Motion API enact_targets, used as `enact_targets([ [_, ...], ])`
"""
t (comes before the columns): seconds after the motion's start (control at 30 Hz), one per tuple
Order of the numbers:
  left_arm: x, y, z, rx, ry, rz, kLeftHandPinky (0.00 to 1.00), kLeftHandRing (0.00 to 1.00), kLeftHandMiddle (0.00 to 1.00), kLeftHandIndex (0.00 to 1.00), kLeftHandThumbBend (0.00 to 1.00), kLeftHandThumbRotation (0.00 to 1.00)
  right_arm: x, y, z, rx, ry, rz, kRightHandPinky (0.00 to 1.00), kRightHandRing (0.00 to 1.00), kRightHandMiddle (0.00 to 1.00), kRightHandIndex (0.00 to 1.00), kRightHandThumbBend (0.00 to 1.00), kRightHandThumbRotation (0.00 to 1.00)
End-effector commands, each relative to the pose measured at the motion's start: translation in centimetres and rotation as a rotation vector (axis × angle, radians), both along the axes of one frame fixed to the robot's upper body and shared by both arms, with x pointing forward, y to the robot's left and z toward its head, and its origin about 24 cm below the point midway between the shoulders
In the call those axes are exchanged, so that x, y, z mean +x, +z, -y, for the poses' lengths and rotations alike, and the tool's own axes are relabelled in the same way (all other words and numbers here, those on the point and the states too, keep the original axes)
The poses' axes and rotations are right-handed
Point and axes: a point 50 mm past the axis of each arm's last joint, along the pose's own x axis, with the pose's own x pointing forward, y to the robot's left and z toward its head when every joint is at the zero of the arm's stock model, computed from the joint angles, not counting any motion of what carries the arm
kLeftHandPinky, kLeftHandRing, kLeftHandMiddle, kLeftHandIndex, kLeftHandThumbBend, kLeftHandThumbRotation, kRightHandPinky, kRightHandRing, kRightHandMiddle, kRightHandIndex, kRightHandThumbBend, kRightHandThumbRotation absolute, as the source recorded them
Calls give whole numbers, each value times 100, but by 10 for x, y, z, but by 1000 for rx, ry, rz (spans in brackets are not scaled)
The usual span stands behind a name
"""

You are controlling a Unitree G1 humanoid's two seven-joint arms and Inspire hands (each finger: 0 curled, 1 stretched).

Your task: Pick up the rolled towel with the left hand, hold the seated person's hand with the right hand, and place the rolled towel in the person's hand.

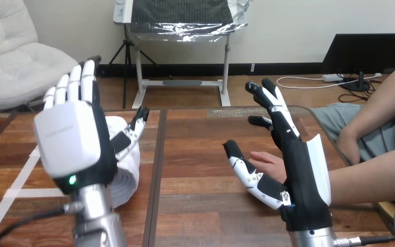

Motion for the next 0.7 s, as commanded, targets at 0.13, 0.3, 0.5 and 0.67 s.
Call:
enact_targets([
  [0.13,29,18,-4,51,2,-15,85,89,91,91,70,62,10,12,-4,39,1,61,78,92,97,87,36,1],
  [0.3,39,17,-6,53,7,-42,90,91,92,93,70,65,10,12,-4,38,-1,61,78,92,97,87,36,1],
  [0.5,53,14,-8,55,12,-83,94,92,93,95,70,68,11,11,-5,37,1,61,77,92,97,87,37,1],
  [0.67,65,11,-9,66,17,-150,97,94,95,97,70,74,11,11,-6,35,1,59,77,92,97,87,37,0],
])
